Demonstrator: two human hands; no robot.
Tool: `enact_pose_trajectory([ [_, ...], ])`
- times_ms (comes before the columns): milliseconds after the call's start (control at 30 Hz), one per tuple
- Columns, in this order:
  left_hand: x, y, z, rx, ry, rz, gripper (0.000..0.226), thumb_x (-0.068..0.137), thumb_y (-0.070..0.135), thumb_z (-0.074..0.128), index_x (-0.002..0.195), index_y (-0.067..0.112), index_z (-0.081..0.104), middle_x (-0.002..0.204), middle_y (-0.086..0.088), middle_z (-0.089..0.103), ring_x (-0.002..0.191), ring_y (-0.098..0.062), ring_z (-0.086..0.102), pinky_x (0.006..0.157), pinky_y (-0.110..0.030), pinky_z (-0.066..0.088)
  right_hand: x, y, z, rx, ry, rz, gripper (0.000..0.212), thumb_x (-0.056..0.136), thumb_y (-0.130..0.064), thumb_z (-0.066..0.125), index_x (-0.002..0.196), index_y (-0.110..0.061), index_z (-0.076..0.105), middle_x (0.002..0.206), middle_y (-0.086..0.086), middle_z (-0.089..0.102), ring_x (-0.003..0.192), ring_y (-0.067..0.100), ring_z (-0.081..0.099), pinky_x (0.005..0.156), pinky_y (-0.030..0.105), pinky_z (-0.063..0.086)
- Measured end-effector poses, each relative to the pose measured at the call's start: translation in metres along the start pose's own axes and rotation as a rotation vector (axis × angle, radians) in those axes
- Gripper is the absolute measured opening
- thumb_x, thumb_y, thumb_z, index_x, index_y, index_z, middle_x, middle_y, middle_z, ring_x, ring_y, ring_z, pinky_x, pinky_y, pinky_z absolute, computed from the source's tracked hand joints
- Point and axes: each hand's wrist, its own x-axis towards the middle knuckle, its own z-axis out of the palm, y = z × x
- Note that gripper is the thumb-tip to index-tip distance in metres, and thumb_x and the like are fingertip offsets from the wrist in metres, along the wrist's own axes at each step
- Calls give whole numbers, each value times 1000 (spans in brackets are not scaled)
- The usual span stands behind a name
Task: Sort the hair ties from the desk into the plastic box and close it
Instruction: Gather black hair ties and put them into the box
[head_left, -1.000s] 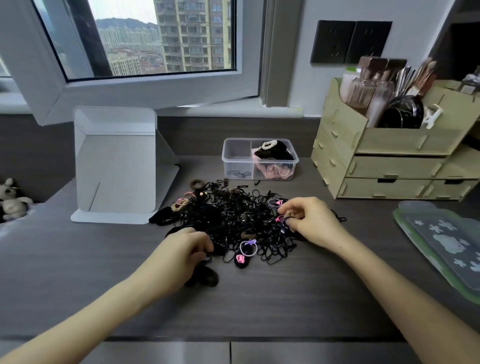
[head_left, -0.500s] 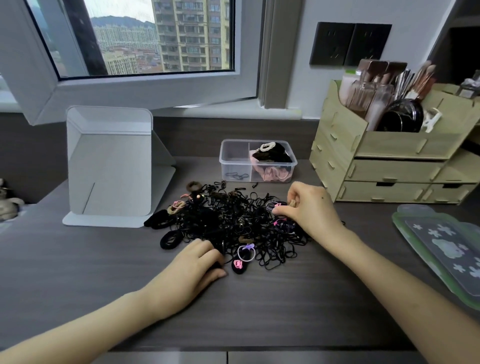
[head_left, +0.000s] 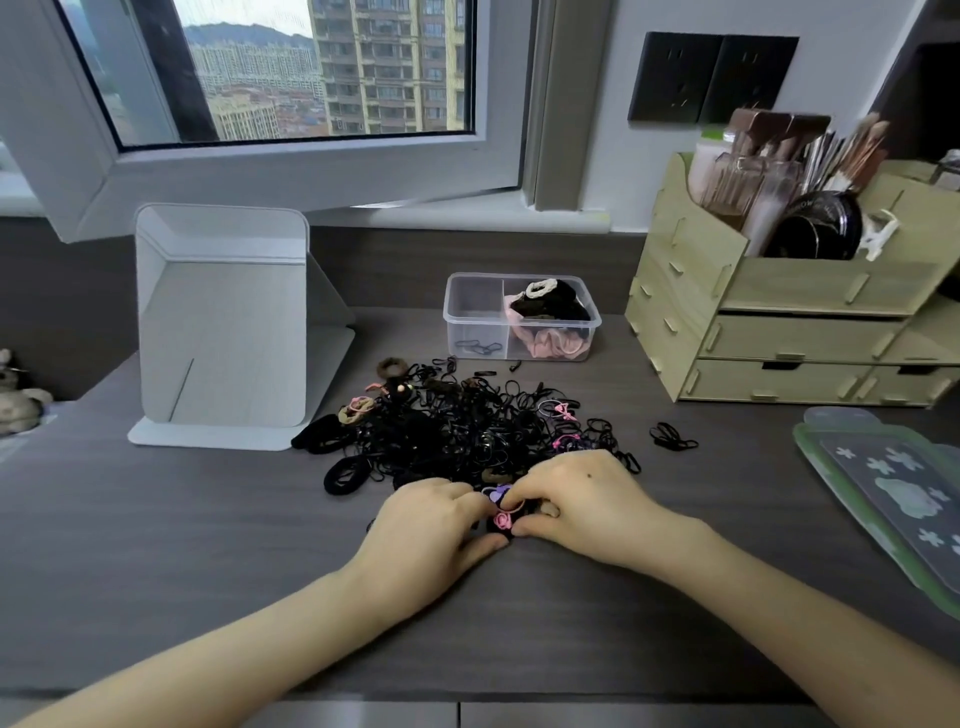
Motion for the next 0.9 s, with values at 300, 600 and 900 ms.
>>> enact_pose_trajectory([
  [300, 22, 4, -10, -205, -66, -114, 44, 78, 49, 65, 114, 26, 63, 113, 8, 67, 106, -10, 60, 88, -18, 40, 2, 17, -12, 63, -182, 176, 19, 82, -46, 61, 94, -33, 67, 56, -13, 48, 63, 1, 50, 62, 20, 37],
  [600, 66, 1, -34, -429, 38, -325, 24, 75, 43, 71, 92, 26, 71, 93, 11, 71, 91, -4, 62, 83, -20, 45, 13, 32, -45, 909, -99, 316, 18, 91, -19, 59, 75, -16, 68, 52, -15, 59, 48, -6, 51, 51, 6, 38],
  [900, 103, -29, -38, -312, -142, -429, 14, 80, 25, 64, 90, 19, 71, 91, 2, 72, 89, -15, 64, 82, -27, 50, 63, 68, -31, 169, -20, 492, 18, 86, -39, 59, 86, -26, 71, 67, -12, 66, 71, 6, 59, 66, 24, 40],
])
